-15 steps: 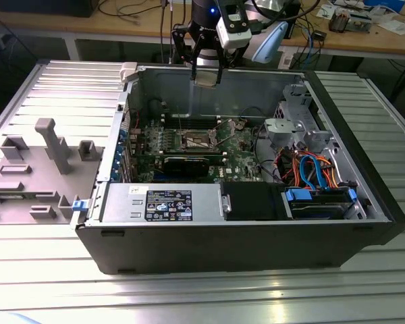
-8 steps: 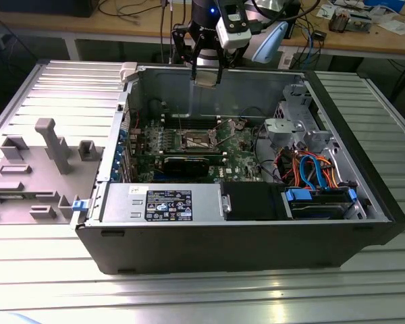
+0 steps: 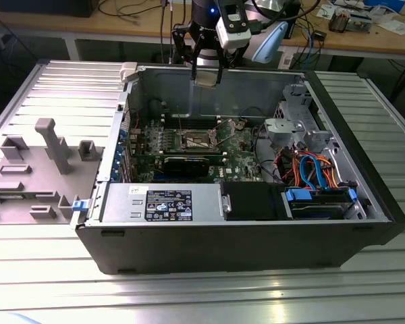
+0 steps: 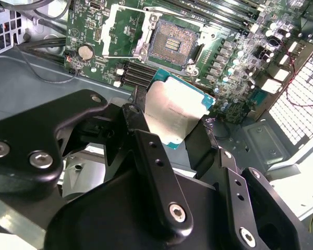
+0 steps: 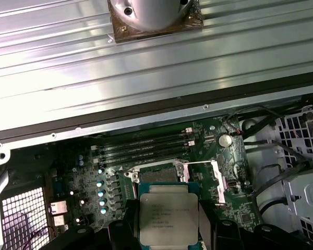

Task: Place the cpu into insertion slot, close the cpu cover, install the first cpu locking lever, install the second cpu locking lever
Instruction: 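Place the cpu into insertion slot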

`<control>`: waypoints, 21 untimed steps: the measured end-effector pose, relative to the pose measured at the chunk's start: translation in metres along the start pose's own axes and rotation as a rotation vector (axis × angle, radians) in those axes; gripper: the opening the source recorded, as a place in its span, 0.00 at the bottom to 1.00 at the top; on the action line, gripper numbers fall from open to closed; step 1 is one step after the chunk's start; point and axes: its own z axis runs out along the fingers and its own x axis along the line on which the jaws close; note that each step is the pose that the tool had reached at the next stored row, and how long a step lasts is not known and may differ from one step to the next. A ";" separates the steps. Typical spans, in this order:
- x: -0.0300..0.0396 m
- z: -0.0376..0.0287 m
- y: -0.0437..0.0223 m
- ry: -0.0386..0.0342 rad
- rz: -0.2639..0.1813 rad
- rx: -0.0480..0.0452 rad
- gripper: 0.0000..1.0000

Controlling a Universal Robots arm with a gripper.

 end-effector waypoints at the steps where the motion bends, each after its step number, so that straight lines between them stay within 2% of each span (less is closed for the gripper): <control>1: 0.0000 0.0000 0.0000 0.0000 0.000 0.0000 0.54; 21: 0.0000 0.0000 0.0000 -0.0010 0.011 -0.0002 0.54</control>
